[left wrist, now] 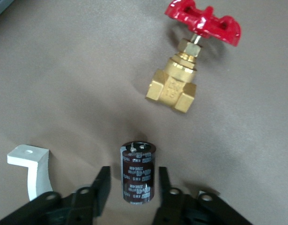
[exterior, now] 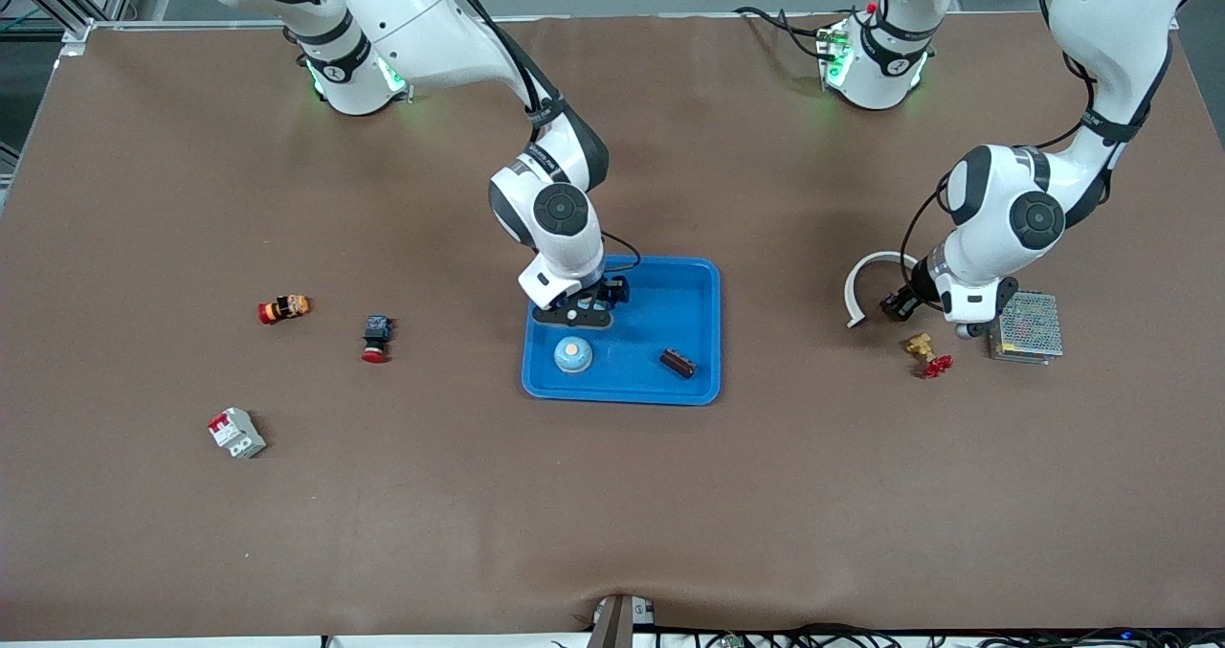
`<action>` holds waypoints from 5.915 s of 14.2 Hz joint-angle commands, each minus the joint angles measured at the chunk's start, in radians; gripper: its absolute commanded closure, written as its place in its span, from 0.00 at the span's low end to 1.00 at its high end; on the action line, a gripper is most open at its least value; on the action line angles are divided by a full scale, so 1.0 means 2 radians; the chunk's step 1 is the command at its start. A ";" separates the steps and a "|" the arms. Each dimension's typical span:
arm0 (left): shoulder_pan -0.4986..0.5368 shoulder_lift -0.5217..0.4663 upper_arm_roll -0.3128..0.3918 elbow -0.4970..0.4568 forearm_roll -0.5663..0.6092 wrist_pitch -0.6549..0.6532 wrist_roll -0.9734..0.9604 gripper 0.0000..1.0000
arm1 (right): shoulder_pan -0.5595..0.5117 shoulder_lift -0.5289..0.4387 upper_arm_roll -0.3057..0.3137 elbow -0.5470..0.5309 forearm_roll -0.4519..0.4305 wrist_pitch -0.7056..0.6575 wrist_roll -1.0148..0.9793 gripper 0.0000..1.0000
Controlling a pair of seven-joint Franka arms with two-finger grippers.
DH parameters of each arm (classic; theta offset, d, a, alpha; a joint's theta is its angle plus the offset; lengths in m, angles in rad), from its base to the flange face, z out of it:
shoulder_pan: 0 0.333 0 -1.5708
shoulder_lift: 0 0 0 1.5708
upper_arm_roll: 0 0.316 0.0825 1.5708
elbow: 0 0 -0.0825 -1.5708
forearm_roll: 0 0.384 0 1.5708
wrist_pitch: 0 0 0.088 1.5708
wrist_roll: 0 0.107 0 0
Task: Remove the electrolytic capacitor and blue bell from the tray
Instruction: 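Release the capacitor beside the valve while the right gripper grasps the bell, then grasp the second capacitor with the left gripper while the right gripper carries the bell, then carry the second capacitor to the valve while the right gripper lowers the bell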
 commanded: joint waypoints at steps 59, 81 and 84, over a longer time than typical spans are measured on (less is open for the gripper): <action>-0.249 0.144 0.043 0.456 0.027 -0.335 -0.236 1.00 | -0.338 -0.034 -0.009 0.085 -0.021 -0.168 -0.659 0.48; -0.090 0.151 0.044 0.300 0.076 -0.205 -0.030 1.00 | -0.375 0.043 -0.009 0.085 -0.021 -0.043 -0.746 0.48; -0.094 0.160 0.044 0.300 0.074 -0.181 -0.035 1.00 | -0.376 0.046 -0.009 0.085 -0.021 -0.041 -0.746 0.48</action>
